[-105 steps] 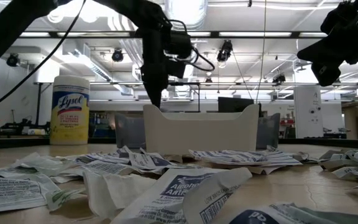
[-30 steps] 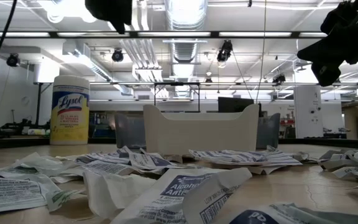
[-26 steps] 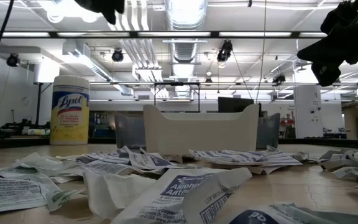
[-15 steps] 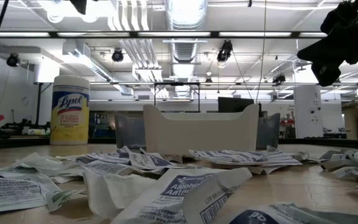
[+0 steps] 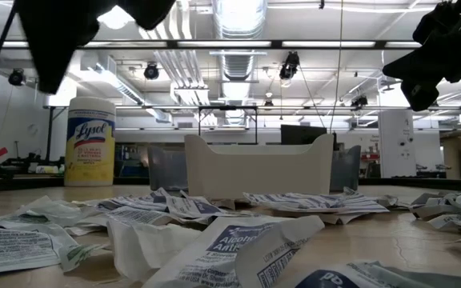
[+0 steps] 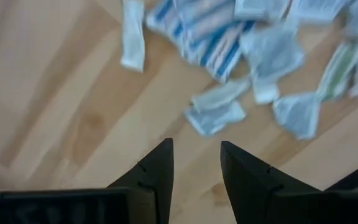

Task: Pick & Place First Aid Supplies
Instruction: Put the alcohol pad into the bottom left black bin

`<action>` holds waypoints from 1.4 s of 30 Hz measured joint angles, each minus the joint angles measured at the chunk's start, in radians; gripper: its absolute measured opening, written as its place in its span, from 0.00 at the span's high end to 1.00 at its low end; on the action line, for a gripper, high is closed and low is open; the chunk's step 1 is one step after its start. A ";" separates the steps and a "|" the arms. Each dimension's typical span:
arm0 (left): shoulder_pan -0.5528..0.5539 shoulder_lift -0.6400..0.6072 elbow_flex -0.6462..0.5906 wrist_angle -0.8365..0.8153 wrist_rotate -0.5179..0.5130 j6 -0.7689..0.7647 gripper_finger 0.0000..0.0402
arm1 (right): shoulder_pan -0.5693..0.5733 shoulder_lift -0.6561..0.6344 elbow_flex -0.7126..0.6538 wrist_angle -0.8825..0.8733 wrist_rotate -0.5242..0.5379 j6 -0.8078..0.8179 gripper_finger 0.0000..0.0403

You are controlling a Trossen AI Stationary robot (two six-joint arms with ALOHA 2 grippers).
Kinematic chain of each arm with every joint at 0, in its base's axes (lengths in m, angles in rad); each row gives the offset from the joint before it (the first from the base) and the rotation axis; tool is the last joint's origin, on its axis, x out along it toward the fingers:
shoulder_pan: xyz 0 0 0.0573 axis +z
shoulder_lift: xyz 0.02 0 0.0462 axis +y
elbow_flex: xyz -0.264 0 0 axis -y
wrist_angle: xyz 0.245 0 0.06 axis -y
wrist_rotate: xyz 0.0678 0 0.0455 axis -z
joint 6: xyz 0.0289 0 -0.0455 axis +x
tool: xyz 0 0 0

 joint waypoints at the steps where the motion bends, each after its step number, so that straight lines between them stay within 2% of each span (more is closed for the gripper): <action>1: -0.002 0.012 -0.003 0.004 0.022 -0.001 0.69 | 0.000 0.000 0.000 0.000 0.000 0.000 0.98; 5: -0.010 0.052 -0.011 0.040 0.089 -0.027 0.69 | 0.000 0.000 0.000 0.000 0.000 0.000 0.98; 10: -0.014 0.088 -0.011 0.087 0.099 -0.044 0.69 | 0.000 0.000 0.000 -0.001 0.001 -0.003 0.98; 18: -0.022 0.098 -0.011 0.080 -0.004 0.078 0.69 | 0.000 0.000 0.000 -0.001 0.001 -0.002 0.98; 26: -0.040 0.098 -0.052 0.056 -0.024 0.223 0.69 | 0.000 0.000 0.000 -0.002 0.001 -0.001 0.98; 35: -0.049 0.070 -0.124 0.141 -0.006 0.197 0.70 | 0.000 0.000 0.000 -0.004 0.001 -0.003 0.98; 42: -0.045 -0.012 -0.253 0.278 0.020 0.116 0.74 | 0.000 0.001 0.000 -0.012 0.001 -0.003 0.98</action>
